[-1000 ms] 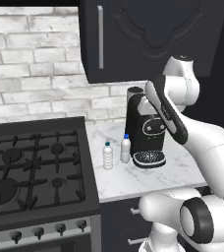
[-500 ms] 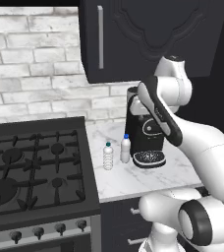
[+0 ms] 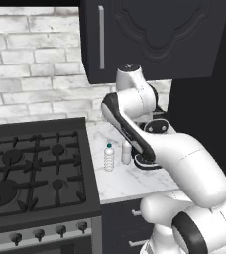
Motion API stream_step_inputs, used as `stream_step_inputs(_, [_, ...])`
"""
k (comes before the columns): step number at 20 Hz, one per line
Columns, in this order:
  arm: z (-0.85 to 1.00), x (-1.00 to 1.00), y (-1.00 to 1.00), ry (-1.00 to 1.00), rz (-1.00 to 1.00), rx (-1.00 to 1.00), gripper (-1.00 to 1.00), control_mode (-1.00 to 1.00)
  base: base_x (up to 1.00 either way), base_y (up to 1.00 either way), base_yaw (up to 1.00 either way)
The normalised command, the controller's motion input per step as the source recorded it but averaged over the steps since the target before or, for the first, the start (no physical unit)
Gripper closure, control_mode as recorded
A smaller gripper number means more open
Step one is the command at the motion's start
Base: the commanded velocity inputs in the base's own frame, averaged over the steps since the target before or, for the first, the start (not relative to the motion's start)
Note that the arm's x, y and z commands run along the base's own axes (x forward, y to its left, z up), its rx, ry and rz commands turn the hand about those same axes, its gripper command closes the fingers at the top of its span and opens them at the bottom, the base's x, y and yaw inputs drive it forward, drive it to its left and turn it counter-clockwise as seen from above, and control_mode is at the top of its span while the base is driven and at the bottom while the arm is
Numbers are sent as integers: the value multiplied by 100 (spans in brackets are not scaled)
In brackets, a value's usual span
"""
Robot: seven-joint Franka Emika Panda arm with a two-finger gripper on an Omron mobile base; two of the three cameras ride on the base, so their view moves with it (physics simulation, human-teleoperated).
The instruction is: Take the bottled waters from the counter and place them in the freezer to freeze. Close the freezer door after placing the bottles.
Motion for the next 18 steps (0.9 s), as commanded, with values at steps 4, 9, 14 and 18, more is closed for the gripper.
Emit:
stream_step_inputs(4, [-41,0,99,0,-39,-26,-100,-100,0,0,0])
stream_step_inputs(9, [-43,-14,55,-10,-42,-12,-100,-100,0,0,0])
stream_step_inputs(14, [-18,-2,36,-19,-36,-2,-100,-100,0,0,0])
stream_step_inputs(18, [-13,17,24,-18,-5,-8,-100,-100,0,0,0])
